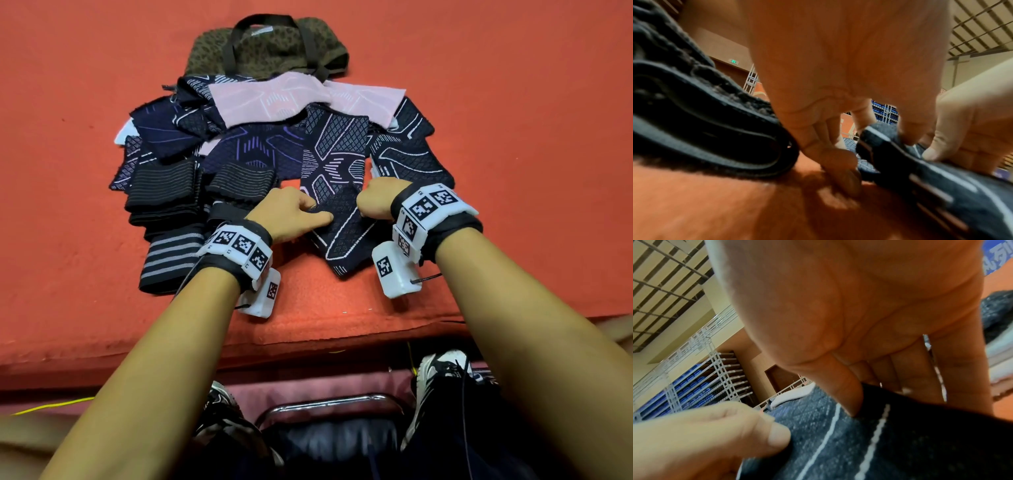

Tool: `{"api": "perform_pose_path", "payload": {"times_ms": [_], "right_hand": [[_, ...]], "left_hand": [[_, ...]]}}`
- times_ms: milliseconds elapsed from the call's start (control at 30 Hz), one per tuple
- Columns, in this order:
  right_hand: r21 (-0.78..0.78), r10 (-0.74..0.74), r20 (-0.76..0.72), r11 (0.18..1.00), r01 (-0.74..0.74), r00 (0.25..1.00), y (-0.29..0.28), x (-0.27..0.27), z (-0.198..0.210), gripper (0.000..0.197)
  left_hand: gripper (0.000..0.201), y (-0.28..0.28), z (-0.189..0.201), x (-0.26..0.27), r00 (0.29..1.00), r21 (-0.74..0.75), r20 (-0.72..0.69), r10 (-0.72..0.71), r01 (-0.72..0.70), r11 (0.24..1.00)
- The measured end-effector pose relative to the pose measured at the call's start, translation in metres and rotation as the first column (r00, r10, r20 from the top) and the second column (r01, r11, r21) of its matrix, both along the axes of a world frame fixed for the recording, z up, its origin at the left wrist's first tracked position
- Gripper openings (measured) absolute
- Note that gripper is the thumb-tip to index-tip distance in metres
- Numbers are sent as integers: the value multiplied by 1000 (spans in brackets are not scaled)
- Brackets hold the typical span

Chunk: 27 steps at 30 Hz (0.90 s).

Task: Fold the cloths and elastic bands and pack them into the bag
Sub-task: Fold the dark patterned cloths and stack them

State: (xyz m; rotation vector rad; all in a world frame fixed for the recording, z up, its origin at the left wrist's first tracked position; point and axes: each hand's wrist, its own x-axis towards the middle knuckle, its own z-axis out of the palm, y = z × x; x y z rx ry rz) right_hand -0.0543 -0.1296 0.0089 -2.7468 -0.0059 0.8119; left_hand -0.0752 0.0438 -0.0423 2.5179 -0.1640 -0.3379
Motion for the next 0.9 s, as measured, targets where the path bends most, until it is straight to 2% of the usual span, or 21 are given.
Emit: {"api": "perform_pose_path", "payload": {"times_ms": [100, 233, 333, 433, 500, 600, 633, 700, 733, 833, 900], "right_hand": [[-12, 26, -5, 1000, -26, 1000, -4, 3, -5, 58], [-45, 53, 11, 998, -52, 999, -7, -1, -12, 34], [-58, 64, 63, 996, -60, 996, -6, -2, -16, 38], [-59, 40, 91, 998, -35, 995, -5, 1, -15, 42], [-80, 44, 105, 996, -36, 994, -5, 0, -14, 42], [-119, 22, 154, 993, -3, 988, -6, -3, -18, 29], [-117, 10, 170, 993, 10, 985, -6, -4, -20, 30], [-107, -12, 186, 994, 32, 982, -5, -5, -22, 46], [-109, -18, 195, 993, 40, 981, -5, -6, -22, 48], [-134, -4, 239, 990, 37, 971, -6, -6, -24, 32], [-164, 1, 245, 986, 41, 970, -7, -8, -26, 40]], "left_hand": [[44, 3, 4, 4, 995, 66, 98, 17, -23, 998], [38, 9, 3, 6, 999, 108, 53, 10, -15, 994], [27, 6, 0, 4, 996, 44, 85, 41, -45, 998], [25, 5, -2, 3, 994, -28, 96, 45, -43, 999], [30, 6, -1, 3, 996, -4, 88, -3, 3, 1000], [42, 5, -1, 3, 994, 50, 83, -71, 67, 997], [43, 4, -2, 4, 994, 58, 80, -74, 69, 996], [44, 2, -6, 5, 995, 70, 80, -57, 52, 996], [44, 2, -8, 6, 996, 70, 73, -42, 37, 997], [47, 1, -9, 8, 999, 59, 32, -19, 17, 998], [52, 0, -8, 9, 999, 58, 17, -33, 32, 998]]}}
